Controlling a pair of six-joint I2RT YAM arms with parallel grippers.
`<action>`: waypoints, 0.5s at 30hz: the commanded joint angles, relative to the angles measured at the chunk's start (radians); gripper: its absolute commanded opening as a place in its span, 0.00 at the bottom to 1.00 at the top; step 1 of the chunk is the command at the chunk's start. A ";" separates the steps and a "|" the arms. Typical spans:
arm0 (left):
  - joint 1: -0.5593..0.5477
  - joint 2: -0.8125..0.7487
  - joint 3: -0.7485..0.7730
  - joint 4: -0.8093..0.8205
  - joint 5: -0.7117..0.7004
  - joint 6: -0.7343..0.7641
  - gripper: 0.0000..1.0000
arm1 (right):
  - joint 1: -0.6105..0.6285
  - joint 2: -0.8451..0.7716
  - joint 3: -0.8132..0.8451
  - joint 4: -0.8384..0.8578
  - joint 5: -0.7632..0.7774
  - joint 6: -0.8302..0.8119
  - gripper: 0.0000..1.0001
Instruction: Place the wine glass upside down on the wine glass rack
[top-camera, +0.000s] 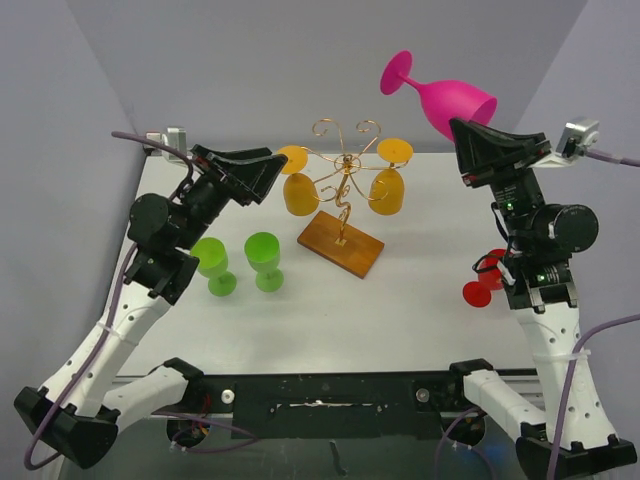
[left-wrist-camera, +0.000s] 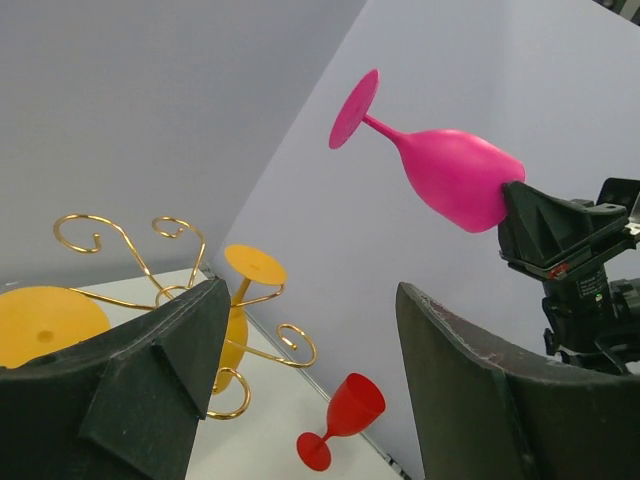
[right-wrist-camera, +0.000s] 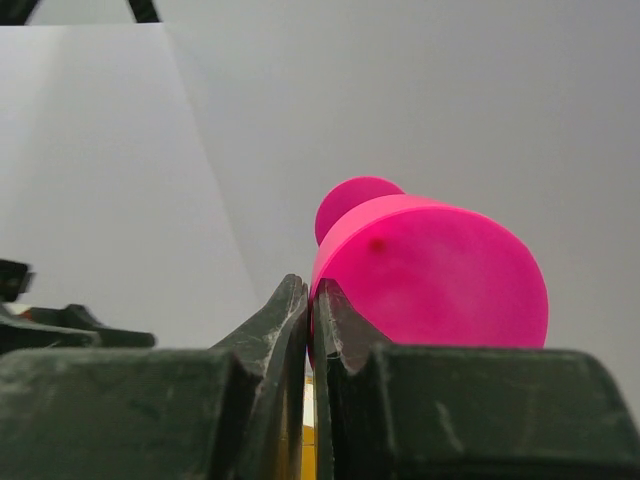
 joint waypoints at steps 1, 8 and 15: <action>0.001 0.034 0.063 0.114 0.036 -0.088 0.65 | 0.120 0.038 0.006 0.212 -0.030 0.052 0.00; 0.000 0.022 0.033 0.163 -0.024 -0.119 0.65 | 0.433 0.163 0.089 0.154 0.132 -0.137 0.00; -0.001 -0.012 -0.007 0.100 -0.173 -0.297 0.66 | 0.616 0.253 0.104 0.216 0.276 -0.247 0.00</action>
